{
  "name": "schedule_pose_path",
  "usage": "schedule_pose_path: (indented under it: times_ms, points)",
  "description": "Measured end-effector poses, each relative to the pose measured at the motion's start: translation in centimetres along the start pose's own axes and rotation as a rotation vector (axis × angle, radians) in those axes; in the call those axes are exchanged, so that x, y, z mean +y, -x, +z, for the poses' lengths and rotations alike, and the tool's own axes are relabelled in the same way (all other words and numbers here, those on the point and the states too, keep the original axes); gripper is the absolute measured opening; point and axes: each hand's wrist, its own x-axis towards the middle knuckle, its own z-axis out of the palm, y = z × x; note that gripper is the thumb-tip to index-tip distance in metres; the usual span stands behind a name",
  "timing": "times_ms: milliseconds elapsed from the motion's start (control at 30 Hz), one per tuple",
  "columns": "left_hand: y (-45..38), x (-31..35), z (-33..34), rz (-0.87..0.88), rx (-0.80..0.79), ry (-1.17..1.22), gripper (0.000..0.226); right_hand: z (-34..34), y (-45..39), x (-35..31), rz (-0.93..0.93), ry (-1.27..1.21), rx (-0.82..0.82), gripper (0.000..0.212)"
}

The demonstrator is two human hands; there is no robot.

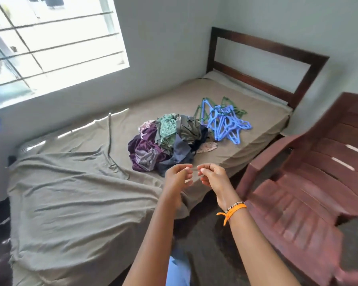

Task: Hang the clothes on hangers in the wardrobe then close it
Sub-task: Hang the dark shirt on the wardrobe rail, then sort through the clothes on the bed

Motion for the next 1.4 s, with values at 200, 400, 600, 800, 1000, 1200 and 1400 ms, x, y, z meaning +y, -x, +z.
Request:
schedule_pose_path:
  times_ms: [200,400,600,800,1000,1200,1400]
  points:
    - [-15.1,3.4,-0.7,-0.022,-0.005,0.018,0.019,3.6,-15.4,-1.4,0.042,0.068,-0.026,0.021]
    - [-29.5,7.0,-2.2,-0.118,0.001,-0.097,0.023,7.8,-30.0,-2.2,0.128,0.184,-0.014,0.026]
    - [-38.7,5.7,-2.8,-0.269,0.001,-0.143,0.019,10.4,-41.5,0.8,0.118,0.429,-0.096,0.036]
    - [-43.5,2.9,-3.6,-0.399,0.058,-0.093,0.020,11.8,-48.6,4.5,0.243,0.666,-0.241,0.036]
    - [-45.5,3.3,-3.4,-0.413,0.083,-0.190,0.017,9.3,-49.7,1.3,0.227,0.246,0.104,0.014]
    - [-47.1,6.9,-0.1,-0.166,-0.105,-0.391,0.073,7.2,-50.6,-8.0,0.188,-0.226,-0.102,0.027]
    - [-48.7,11.7,3.0,-0.015,0.028,-0.360,0.054,7.2,-48.2,-18.8,-0.098,-0.484,-0.434,0.020]
